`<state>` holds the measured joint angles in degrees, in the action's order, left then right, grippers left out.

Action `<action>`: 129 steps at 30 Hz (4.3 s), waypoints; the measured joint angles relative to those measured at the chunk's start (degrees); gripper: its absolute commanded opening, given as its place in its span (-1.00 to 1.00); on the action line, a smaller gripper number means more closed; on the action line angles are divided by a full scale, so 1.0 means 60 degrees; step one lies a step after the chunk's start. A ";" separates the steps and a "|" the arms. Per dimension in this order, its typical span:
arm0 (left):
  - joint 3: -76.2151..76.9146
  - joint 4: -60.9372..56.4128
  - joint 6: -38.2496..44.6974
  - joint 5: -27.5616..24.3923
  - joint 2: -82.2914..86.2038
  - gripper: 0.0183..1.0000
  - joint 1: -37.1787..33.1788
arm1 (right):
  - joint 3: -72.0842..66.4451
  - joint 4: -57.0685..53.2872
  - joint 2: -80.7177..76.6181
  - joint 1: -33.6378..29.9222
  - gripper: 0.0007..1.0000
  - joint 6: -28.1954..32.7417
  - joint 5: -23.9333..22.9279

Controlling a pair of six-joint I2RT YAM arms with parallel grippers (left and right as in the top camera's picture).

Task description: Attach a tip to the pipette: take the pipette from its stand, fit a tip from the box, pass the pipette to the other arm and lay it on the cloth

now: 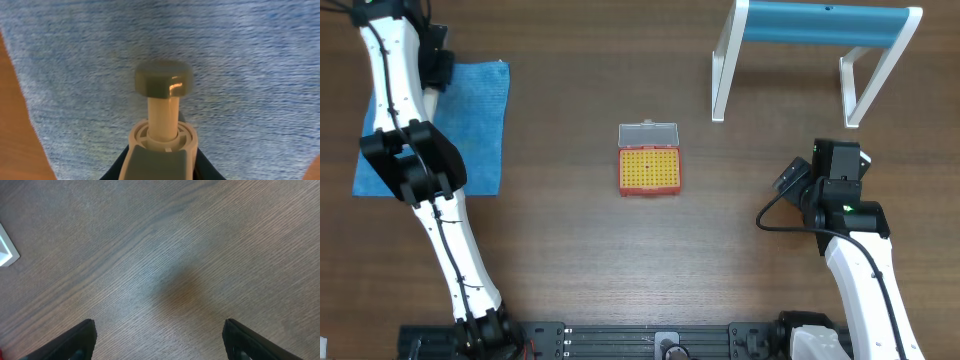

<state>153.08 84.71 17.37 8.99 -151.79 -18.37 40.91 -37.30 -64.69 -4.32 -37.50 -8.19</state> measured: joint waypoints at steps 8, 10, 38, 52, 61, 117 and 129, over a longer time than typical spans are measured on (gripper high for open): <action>-0.0499 -0.0433 0.0073 -0.0011 0.0000 -0.98 -0.0368 | 0.0000 0.0004 0.0000 0.0000 0.64 -0.0324 0.0000; -0.0699 -0.0514 0.0080 -0.0033 0.0000 -0.98 -0.0368 | 0.0000 0.0004 0.0000 0.0000 0.64 -0.0397 0.0004; -0.1115 -0.1024 0.0058 -0.0871 -0.0444 -0.98 -0.0415 | 0.0000 0.0004 -0.0007 0.0000 0.64 -0.0499 0.0142; -0.0838 0.0484 -0.0197 -0.0375 -0.0444 0.83 -0.0441 | 0.0000 0.0004 -0.0007 0.0000 0.64 -0.0499 0.0175; 0.0965 0.2033 -0.0943 -0.0040 0.0364 0.83 -0.0375 | 0.0000 0.0022 -0.0007 0.0000 0.64 -0.0499 0.0175; -1.1122 0.1734 -0.3705 -0.2197 1.6775 0.83 0.1621 | -0.2058 -0.1504 0.6696 0.0368 0.64 0.4947 0.2543; -1.6232 -0.7890 -0.3716 -0.3016 2.0152 0.83 0.2069 | -0.2076 -0.1508 0.6696 0.0368 0.64 0.4951 0.2543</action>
<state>55.68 37.36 -4.93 -9.10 -30.87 -5.96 28.45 -46.35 -24.51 -2.11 -7.79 7.07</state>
